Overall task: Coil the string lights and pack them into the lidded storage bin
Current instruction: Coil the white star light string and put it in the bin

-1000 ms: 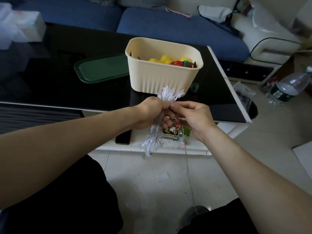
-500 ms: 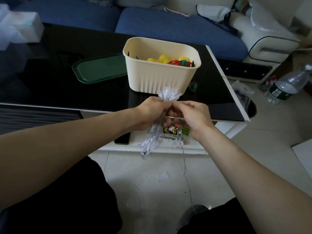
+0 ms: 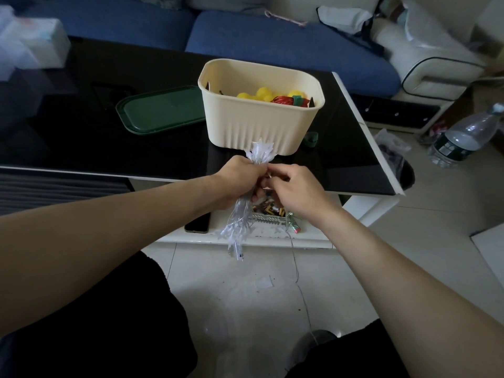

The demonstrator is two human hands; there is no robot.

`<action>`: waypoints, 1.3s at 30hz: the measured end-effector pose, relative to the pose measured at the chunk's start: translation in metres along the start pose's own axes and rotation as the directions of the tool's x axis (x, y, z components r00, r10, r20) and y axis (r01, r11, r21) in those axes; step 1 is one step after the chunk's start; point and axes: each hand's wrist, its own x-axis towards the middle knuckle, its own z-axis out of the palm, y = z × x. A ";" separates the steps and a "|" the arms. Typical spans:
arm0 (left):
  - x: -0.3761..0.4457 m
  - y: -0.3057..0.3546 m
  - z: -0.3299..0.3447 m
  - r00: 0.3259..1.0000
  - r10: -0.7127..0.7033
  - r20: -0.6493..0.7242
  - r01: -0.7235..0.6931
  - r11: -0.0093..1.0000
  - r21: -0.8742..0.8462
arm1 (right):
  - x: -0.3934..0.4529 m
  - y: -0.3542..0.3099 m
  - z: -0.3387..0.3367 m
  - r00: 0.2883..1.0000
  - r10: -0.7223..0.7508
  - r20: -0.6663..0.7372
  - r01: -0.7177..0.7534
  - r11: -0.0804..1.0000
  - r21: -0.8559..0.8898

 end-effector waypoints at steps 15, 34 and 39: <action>0.006 0.006 -0.007 0.995 -0.006 -0.103 0.001 0.999 -0.047 | -0.002 -0.001 0.003 0.995 -0.095 0.008 0.096 0.989 -0.116; 0.001 0.026 -0.014 0.989 -0.010 -0.145 -0.076 0.813 -0.577 | -0.003 0.007 -0.005 0.985 0.149 0.083 -0.149 0.989 0.001; 0.004 0.026 -0.021 0.983 -0.027 -0.183 -0.085 0.812 -0.577 | 0.000 0.007 -0.011 0.956 0.272 -0.108 -0.257 0.957 0.136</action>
